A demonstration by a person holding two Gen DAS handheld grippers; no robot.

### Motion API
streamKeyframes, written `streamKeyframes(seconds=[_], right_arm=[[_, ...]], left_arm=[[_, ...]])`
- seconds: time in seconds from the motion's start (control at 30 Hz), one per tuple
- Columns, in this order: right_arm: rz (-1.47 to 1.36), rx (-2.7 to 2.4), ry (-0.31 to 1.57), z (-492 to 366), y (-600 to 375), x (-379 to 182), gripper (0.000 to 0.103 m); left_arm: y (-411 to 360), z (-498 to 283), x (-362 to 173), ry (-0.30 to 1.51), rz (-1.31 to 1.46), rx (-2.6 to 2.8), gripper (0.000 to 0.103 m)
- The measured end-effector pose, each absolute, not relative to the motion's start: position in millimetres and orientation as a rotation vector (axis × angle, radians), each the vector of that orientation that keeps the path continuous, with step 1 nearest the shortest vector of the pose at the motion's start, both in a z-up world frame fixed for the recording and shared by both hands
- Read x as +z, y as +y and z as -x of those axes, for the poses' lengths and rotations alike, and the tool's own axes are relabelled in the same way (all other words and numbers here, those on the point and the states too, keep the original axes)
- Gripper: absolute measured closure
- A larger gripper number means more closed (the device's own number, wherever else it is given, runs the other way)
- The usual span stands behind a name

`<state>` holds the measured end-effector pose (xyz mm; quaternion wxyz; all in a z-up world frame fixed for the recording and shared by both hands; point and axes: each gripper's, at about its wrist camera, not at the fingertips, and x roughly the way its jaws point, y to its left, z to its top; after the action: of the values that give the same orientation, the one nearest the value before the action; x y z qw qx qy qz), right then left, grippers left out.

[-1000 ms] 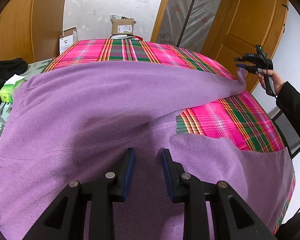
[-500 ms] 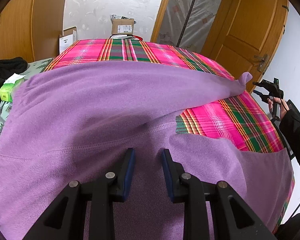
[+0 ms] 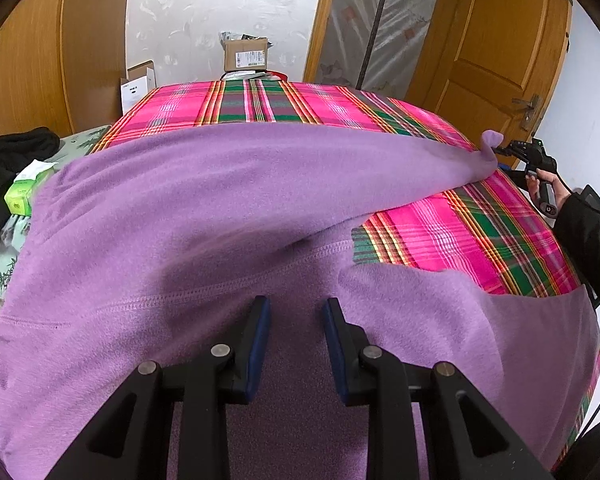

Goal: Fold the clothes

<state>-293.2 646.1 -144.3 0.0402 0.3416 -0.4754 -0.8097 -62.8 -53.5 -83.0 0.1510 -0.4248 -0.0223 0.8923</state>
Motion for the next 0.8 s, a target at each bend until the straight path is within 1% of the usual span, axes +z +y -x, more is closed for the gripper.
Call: streamKeyframes(seconds=[0.07,0.1,0.23,0.33,0.37,0.4,0.43,0.47,0.5,0.53,0.57,0.67,0.73,0.8], right_arm=[[-1.037,-2.523,-1.423,290.2,647.3,-137.0,0.094],[-1.039,-2.551,-1.404,288.7,648.2,-132.2,0.097],[-0.98,-2.594,-1.403,279.3,655.2,-114.1,0.099],[-0.915,-2.609,-1.395,267.7,659.0,-93.9,0.099],[-0.92,-2.615,-1.39,265.4,659.4,-90.8,0.096],[-0.943,-2.619,-1.392,264.0,659.5,-90.1,0.095],[-0.972,-2.617,-1.4,263.4,658.9,-93.1,0.092],[-0.98,-2.589,-1.418,263.3,657.4,-97.1,0.087],[-0.989,-2.562,-1.435,263.1,655.9,-101.2,0.085],[-1.006,-2.537,-1.442,264.8,653.1,-104.3,0.081],[-1.022,-2.512,-1.448,266.6,650.3,-107.5,0.072],[-1.026,-2.457,-1.454,276.4,641.5,-112.9,0.058],[-1.044,-2.453,-1.416,284.5,632.6,-112.5,0.057],[-1.132,-2.5,-1.317,293.8,620.8,-111.2,0.064]], left_arm=[[-54.3,63.1,-83.1,-0.071,1.219,2.559,0.075],[-54.7,63.2,-83.2,-0.075,1.218,2.558,0.075],[-55.1,63.8,-83.3,-0.082,1.218,2.557,0.075],[-56.4,63.7,-83.1,-0.09,1.217,2.554,0.075],[-56.1,63.7,-83.0,-0.091,1.217,2.554,0.075],[-56.3,63.8,-83.0,-0.093,1.216,2.553,0.075],[-56.3,63.7,-83.0,-0.093,1.216,2.553,0.075],[-56.0,63.6,-82.9,-0.092,1.217,2.554,0.075],[-55.8,63.5,-82.9,-0.09,1.217,2.554,0.075],[-55.5,63.4,-82.8,-0.089,1.217,2.555,0.075],[-55.2,63.4,-83.0,-0.088,1.217,2.555,0.075],[-55.1,63.9,-82.8,-0.087,1.218,2.555,0.075],[-54.9,63.9,-82.7,-0.086,1.218,2.556,0.075],[-54.6,64.0,-82.7,-0.086,1.218,2.556,0.075]])
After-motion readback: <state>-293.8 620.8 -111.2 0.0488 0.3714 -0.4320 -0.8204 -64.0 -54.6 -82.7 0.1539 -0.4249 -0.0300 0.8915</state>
